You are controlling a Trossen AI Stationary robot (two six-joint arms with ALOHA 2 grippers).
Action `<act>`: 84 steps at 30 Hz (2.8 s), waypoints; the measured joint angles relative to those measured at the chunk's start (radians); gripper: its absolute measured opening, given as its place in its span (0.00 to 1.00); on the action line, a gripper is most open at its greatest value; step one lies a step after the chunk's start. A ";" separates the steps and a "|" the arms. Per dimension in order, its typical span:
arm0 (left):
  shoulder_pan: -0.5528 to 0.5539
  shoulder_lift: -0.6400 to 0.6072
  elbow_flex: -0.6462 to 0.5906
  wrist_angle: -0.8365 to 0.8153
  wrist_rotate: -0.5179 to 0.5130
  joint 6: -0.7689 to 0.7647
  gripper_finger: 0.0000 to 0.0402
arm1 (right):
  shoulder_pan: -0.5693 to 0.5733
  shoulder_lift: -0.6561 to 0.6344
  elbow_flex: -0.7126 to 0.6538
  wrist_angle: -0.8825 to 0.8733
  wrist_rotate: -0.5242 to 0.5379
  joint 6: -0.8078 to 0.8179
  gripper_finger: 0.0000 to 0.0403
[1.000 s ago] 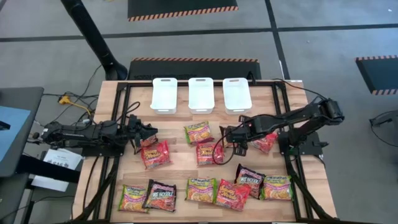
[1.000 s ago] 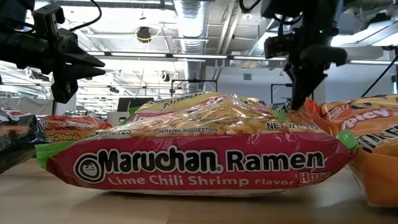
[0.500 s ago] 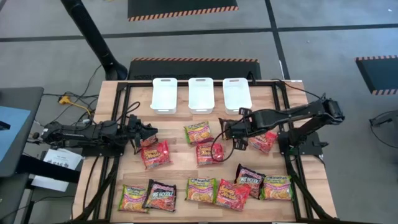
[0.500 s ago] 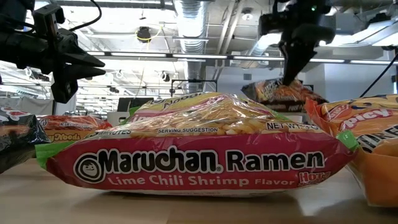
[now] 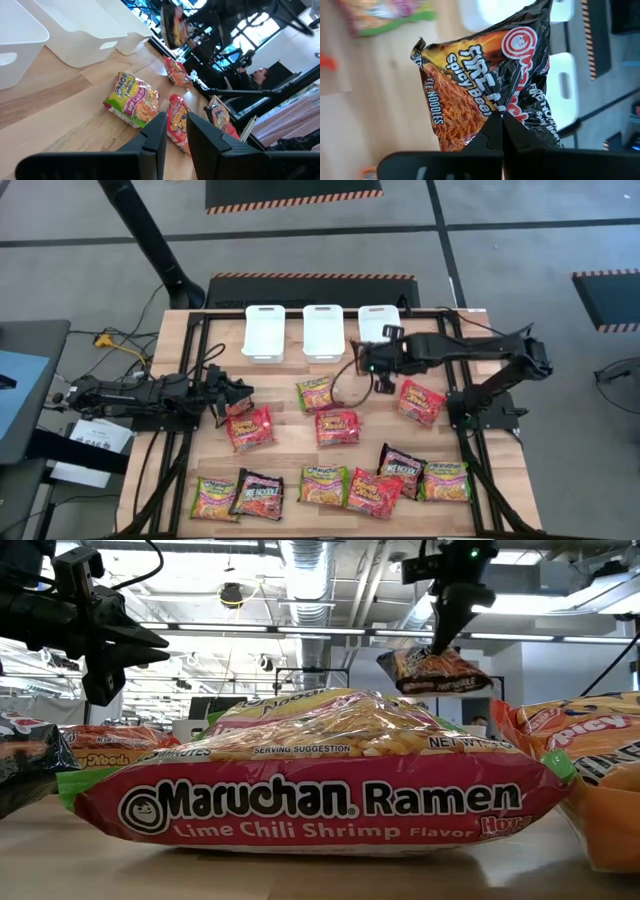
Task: Sort Maruchan noodles
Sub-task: Put the black noodle pack into the right white bin
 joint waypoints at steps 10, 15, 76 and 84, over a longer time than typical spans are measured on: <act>0.000 0.000 0.000 0.000 -0.004 -0.001 0.15 | -0.208 -0.001 0.028 0.045 0.052 -0.117 0.01; 0.000 0.000 0.000 0.002 -0.044 -0.009 0.15 | -0.305 -0.001 0.028 0.113 0.052 -0.181 0.01; 0.001 0.000 0.000 0.015 -0.353 0.075 0.15 | -0.566 0.262 0.003 0.433 -0.029 -0.533 0.13; 0.001 0.000 0.000 0.015 -0.353 0.075 0.15 | -0.572 0.262 0.003 0.402 -0.026 -0.532 0.14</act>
